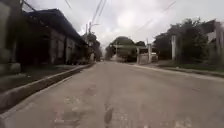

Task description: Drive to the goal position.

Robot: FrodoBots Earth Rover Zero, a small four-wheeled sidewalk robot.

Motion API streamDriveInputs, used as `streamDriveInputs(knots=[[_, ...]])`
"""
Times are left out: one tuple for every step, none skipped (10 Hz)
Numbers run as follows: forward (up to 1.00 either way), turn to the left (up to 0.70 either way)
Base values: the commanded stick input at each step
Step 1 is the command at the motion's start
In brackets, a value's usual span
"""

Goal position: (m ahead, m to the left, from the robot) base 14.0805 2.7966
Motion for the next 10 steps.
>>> streamDriveInputs(knots=[[0.85,0.1],[0.85,0.05],[0.85,0.13],[0.85,0.12],[0.85,0.02],[0.85,0.0],[0.85,0.03],[0.85,0.06],[0.85,0.04],[0.85,0.01]])
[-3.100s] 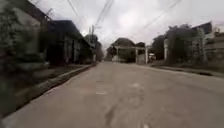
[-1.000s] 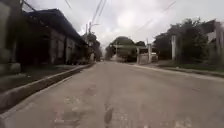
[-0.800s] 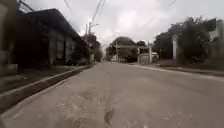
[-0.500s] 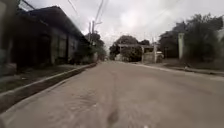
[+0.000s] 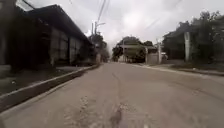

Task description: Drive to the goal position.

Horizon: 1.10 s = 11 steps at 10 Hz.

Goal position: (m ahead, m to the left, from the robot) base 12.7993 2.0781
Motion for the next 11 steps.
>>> streamDriveInputs(knots=[[0.85,0.03],[0.85,0.01],[0.85,0.05],[0.85,0.02],[0.85,0.05],[0.85,0.03],[0.85,0.04],[0.85,0.07],[0.85,0.07],[0.85,0.06],[0.85,0.09]])
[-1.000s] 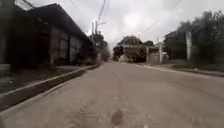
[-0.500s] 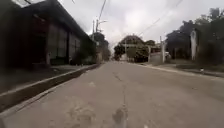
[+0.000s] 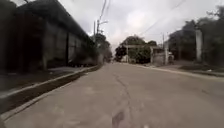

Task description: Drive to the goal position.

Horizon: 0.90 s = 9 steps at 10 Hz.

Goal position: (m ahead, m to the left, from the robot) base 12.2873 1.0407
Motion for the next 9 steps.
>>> streamDriveInputs(knots=[[0.85,0.11],[0.85,0.14],[0.85,0.08],[0.85,0.0],[0.85,0.03],[0.85,0.11],[0.85,0.09],[0.85,0.04],[0.85,0.07]])
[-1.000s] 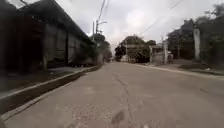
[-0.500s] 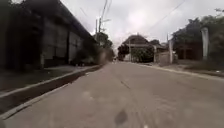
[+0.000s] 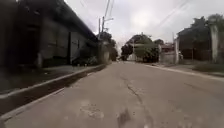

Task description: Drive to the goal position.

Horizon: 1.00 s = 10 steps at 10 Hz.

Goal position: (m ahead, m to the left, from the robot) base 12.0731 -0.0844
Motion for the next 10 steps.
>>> streamDriveInputs(knots=[[0.85,0.11],[0.85,0.13],[0.85,0.07],[0.85,0.02],[0.85,0.01],[0.85,0.02],[0.85,-0.12],[0.85,-0.34],[0.85,-0.25],[0.85,0.02]])
